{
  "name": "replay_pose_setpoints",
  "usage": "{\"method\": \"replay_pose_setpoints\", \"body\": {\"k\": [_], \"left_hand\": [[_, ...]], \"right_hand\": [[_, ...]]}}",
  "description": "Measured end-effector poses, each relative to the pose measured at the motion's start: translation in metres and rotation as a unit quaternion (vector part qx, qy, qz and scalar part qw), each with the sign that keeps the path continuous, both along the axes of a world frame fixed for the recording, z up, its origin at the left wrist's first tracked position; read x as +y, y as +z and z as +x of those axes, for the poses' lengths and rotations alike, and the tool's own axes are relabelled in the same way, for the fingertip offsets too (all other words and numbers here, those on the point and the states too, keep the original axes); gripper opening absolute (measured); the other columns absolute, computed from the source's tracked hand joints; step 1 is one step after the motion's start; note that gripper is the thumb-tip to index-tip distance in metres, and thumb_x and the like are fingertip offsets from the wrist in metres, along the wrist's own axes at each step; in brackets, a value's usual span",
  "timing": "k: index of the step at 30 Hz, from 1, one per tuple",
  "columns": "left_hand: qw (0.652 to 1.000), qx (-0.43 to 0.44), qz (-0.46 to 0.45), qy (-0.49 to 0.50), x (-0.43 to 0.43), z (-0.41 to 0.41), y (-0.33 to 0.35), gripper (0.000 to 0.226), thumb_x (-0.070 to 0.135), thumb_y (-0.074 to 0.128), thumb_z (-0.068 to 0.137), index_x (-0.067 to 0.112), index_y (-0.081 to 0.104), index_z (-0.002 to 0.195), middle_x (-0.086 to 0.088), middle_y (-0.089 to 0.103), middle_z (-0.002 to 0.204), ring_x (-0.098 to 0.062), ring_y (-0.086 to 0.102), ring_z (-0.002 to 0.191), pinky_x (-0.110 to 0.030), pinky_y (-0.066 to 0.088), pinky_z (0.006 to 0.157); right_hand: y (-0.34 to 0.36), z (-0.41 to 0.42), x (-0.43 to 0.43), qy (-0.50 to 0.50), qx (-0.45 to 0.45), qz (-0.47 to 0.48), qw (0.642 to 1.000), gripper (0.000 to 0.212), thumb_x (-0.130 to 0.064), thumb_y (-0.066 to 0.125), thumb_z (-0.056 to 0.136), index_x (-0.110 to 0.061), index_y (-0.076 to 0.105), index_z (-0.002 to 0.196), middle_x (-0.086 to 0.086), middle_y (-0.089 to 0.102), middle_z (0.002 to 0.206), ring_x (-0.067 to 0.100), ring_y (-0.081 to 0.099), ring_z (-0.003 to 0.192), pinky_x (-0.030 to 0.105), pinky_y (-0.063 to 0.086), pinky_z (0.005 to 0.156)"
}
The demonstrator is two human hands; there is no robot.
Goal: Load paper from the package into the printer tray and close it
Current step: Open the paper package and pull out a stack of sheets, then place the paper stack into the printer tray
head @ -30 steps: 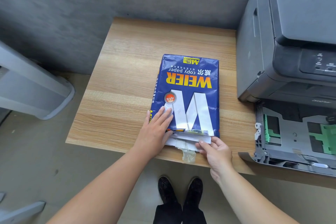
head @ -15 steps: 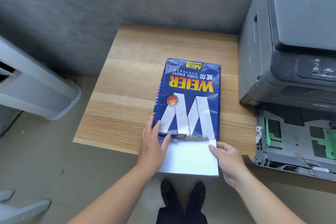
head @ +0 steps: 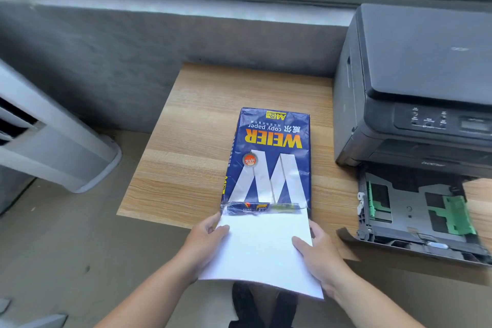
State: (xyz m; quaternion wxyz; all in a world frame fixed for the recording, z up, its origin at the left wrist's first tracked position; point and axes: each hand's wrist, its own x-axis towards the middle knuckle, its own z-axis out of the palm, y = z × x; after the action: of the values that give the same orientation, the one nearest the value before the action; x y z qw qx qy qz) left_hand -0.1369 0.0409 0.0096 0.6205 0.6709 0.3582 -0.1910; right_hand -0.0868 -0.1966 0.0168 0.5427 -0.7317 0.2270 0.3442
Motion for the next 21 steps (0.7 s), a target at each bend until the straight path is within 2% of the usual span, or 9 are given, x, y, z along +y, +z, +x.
{"method": "replay_pose_setpoints", "body": {"k": [1,2,4,7,9,12,15,19,21], "left_hand": [[1.000,-0.009,-0.006,0.007,-0.001,-0.005,0.005,0.027,0.006,0.053,0.095,0.027,0.063,0.110,0.016,0.076,0.080,-0.003,0.070,0.073,-0.016,0.053,0.061],[1.000,-0.019,-0.005,0.014,-0.001,-0.009,0.008,0.029,0.007,0.056,0.094,0.026,0.060,0.115,0.014,0.075,0.096,0.002,0.067,0.082,-0.011,0.050,0.067],[0.999,-0.040,0.015,0.025,-0.005,-0.023,0.010,0.042,0.008,0.059,0.092,0.013,0.051,0.133,0.012,0.060,0.125,0.007,0.058,0.099,-0.001,0.042,0.073],[0.994,-0.092,0.037,0.043,-0.020,-0.049,0.018,0.049,0.007,0.062,0.090,0.012,0.048,0.136,0.022,0.059,0.118,0.017,0.057,0.100,-0.001,0.045,0.073],[0.990,-0.118,0.041,0.068,-0.034,-0.062,0.023,0.049,0.004,0.064,0.088,0.015,0.051,0.134,0.020,0.065,0.114,0.013,0.061,0.098,-0.004,0.048,0.073],[0.984,-0.150,0.038,0.092,-0.059,-0.063,0.036,0.048,0.004,0.066,0.086,0.017,0.055,0.131,0.020,0.070,0.107,0.003,0.065,0.101,-0.017,0.053,0.083],[0.982,-0.165,0.032,0.083,-0.089,-0.046,0.046,0.052,0.009,0.068,0.086,0.020,0.051,0.134,0.014,0.069,0.116,-0.002,0.064,0.106,-0.036,0.050,0.094],[0.983,-0.172,0.053,0.019,-0.149,-0.010,0.040,0.055,0.023,0.067,0.088,0.024,0.046,0.139,0.019,0.061,0.128,0.005,0.056,0.115,-0.036,0.046,0.103],[0.979,-0.191,0.066,-0.019,-0.188,0.012,0.034,0.056,0.027,0.065,0.089,0.022,0.043,0.141,0.018,0.056,0.133,0.009,0.049,0.119,-0.027,0.039,0.107]], "right_hand": [[0.005,-0.011,-0.002,0.004,0.002,0.011,1.000,0.031,0.000,0.057,0.096,-0.020,0.061,0.120,-0.001,0.079,0.102,0.023,0.079,0.090,0.041,0.064,0.083],[0.010,-0.021,-0.006,0.014,-0.004,0.017,1.000,0.036,0.000,0.058,0.095,-0.022,0.061,0.123,-0.001,0.080,0.105,0.020,0.079,0.092,0.038,0.063,0.084],[0.020,-0.035,-0.014,0.033,-0.025,0.016,0.999,0.044,0.001,0.061,0.093,-0.023,0.059,0.130,-0.005,0.080,0.110,0.010,0.077,0.096,0.021,0.060,0.079],[0.037,-0.044,-0.033,0.056,-0.046,0.013,0.997,0.050,-0.004,0.066,0.091,-0.029,0.057,0.134,-0.020,0.079,0.104,-0.002,0.075,0.096,0.011,0.055,0.076],[0.046,-0.044,-0.049,0.075,-0.056,0.012,0.996,0.050,-0.008,0.067,0.091,-0.036,0.056,0.132,-0.028,0.078,0.101,-0.004,0.073,0.097,0.013,0.055,0.081],[0.058,-0.043,-0.074,0.073,-0.072,0.015,0.995,0.053,-0.011,0.067,0.092,-0.039,0.053,0.136,-0.026,0.076,0.113,0.004,0.073,0.108,0.036,0.055,0.101],[0.065,-0.036,-0.105,0.043,-0.093,0.013,0.995,0.058,-0.014,0.068,0.092,-0.042,0.050,0.139,-0.017,0.073,0.128,0.012,0.072,0.113,0.048,0.053,0.104],[0.067,-0.016,-0.165,0.010,-0.120,-0.011,0.993,0.065,-0.010,0.069,0.092,-0.040,0.045,0.144,-0.013,0.070,0.130,0.010,0.072,0.111,0.043,0.057,0.099],[0.069,-0.005,-0.202,0.001,-0.136,-0.018,0.990,0.064,-0.006,0.067,0.092,-0.034,0.045,0.145,-0.010,0.065,0.138,0.012,0.066,0.118,0.035,0.055,0.098]]}}
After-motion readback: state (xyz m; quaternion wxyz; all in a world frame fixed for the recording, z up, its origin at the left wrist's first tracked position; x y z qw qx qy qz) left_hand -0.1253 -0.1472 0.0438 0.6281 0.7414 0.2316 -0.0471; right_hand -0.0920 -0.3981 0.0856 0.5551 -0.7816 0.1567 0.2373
